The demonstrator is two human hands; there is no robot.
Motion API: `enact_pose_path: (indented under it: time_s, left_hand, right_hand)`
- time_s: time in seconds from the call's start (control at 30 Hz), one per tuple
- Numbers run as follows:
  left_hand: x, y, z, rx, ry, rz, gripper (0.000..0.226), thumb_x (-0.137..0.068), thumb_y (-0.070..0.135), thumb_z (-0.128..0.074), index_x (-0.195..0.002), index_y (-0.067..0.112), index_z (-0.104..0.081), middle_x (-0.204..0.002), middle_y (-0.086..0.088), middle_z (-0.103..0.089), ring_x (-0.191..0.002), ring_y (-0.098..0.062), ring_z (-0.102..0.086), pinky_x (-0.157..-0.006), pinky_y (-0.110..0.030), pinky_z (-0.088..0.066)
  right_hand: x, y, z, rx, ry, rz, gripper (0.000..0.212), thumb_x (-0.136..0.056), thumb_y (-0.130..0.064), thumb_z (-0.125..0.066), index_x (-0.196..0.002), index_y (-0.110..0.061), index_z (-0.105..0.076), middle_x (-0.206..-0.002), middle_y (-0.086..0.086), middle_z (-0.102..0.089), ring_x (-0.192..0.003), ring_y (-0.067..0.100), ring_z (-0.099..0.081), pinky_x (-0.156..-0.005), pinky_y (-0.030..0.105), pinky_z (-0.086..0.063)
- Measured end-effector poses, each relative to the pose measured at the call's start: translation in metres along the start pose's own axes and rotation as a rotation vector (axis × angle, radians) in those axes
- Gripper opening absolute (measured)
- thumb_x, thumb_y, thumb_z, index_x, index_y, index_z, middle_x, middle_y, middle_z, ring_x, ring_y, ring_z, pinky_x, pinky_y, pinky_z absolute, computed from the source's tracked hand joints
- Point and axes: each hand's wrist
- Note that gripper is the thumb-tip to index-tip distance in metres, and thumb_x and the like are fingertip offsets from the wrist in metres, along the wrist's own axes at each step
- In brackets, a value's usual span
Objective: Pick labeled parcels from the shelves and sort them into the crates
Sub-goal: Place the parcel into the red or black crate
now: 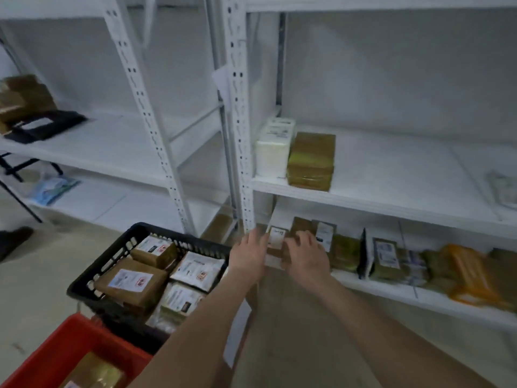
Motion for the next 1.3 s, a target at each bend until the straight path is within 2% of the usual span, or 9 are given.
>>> enact_pose_path:
  time_s: [0.23,0.43,0.6,0.8,0.9,1.0,1.1,1.2,1.3]
  left_hand:
    - [-0.042,0.145,0.043,-0.008,0.043,-0.115,0.075,-0.089,0.022,-0.059,-0.150,0.019,-0.016,-0.157,-0.011,-0.012,-0.142,-0.029,-0.023,-0.109,-0.041,-0.033]
    - [-0.080,0.192,0.064,0.067,0.111,-0.122,0.069,-0.093,0.031,-0.054,-0.150,0.018,-0.017,-0.157,-0.008,-0.013,-0.141,-0.028,-0.026,-0.110,-0.041,-0.032]
    - [-0.133,0.177,0.068,0.280,0.251,0.056,0.053,-0.095,0.041,-0.048,-0.138,0.014,-0.035,-0.140,-0.008,-0.038,-0.123,-0.026,-0.046,-0.094,-0.039,-0.048]
    - [-0.205,0.128,0.074,0.806,0.397,0.420,0.055,-0.095,0.026,-0.052,-0.140,0.003,-0.032,-0.138,-0.018,-0.039,-0.120,-0.035,-0.048,-0.098,-0.047,-0.044]
    - [-0.237,0.110,0.072,1.022,0.419,0.563,0.056,-0.096,0.024,-0.051,-0.142,0.000,-0.030,-0.138,-0.017,-0.045,-0.121,-0.036,-0.049,-0.098,-0.044,-0.043]
    - [-0.260,0.114,0.065,1.130,0.410,0.641,0.048,-0.096,0.023,-0.051,-0.137,0.002,-0.037,-0.129,-0.014,-0.054,-0.115,-0.033,-0.054,-0.091,-0.039,-0.043]
    - [-0.279,0.133,0.059,1.054,0.344,0.590,0.050,-0.097,0.034,-0.048,-0.138,0.007,-0.040,-0.132,-0.012,-0.054,-0.114,-0.031,-0.056,-0.096,-0.041,-0.044]
    - [-0.295,0.155,0.066,0.983,0.143,0.504,0.056,-0.096,0.048,-0.041,-0.139,0.014,-0.043,-0.127,-0.010,-0.059,-0.110,-0.030,-0.060,-0.097,-0.042,-0.048]
    - [-0.302,0.177,0.076,1.033,-0.065,0.372,0.053,-0.094,0.055,-0.042,-0.126,0.015,-0.054,-0.108,-0.007,-0.065,-0.089,-0.027,-0.067,-0.081,-0.040,-0.058]
  right_hand:
    - [0.014,0.143,0.058,-0.023,0.102,-0.124,0.052,-0.088,-0.041,-0.059,-0.135,-0.024,-0.043,-0.142,0.005,-0.032,-0.134,0.025,-0.030,-0.105,0.037,-0.033]
    - [-0.002,0.200,0.082,-0.090,0.167,-0.147,0.050,-0.094,-0.038,-0.051,-0.139,-0.022,-0.041,-0.148,0.007,-0.029,-0.138,0.025,-0.023,-0.105,0.038,-0.036]
    - [-0.047,0.205,0.092,-0.249,0.147,-0.201,0.051,-0.095,-0.042,-0.049,-0.142,-0.023,-0.038,-0.146,0.004,-0.033,-0.134,0.023,-0.032,-0.105,0.037,-0.038]
    - [-0.134,0.189,0.096,-0.614,0.041,-0.253,0.058,-0.096,-0.045,-0.047,-0.146,-0.018,-0.033,-0.149,0.008,-0.033,-0.133,0.026,-0.038,-0.106,0.038,-0.037]
    - [-0.173,0.181,0.102,-0.741,-0.007,-0.247,0.058,-0.099,-0.042,-0.043,-0.147,-0.012,-0.031,-0.151,0.009,-0.034,-0.136,0.025,-0.037,-0.108,0.034,-0.032]
    - [-0.198,0.182,0.105,-0.845,-0.049,-0.250,0.058,-0.100,-0.044,-0.041,-0.145,-0.009,-0.035,-0.147,0.009,-0.041,-0.133,0.027,-0.042,-0.107,0.037,-0.034]
    - [-0.215,0.205,0.102,-0.869,0.014,-0.348,0.068,-0.092,-0.059,-0.043,-0.144,-0.014,-0.040,-0.143,0.007,-0.048,-0.124,0.027,-0.051,-0.104,0.043,-0.044]
    - [-0.217,0.247,0.111,-0.826,0.018,-0.458,0.072,-0.093,-0.060,-0.040,-0.143,-0.009,-0.040,-0.140,0.011,-0.050,-0.121,0.028,-0.053,-0.100,0.036,-0.044]
    - [-0.207,0.291,0.121,-0.820,-0.031,-0.511,0.068,-0.090,-0.057,-0.051,-0.135,-0.006,-0.050,-0.132,0.012,-0.056,-0.112,0.027,-0.057,-0.098,0.039,-0.046]
Point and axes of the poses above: each hand's wrist, its own x-axis away from the middle knuckle, its own z-axis out of the back of the hand, y = z × x
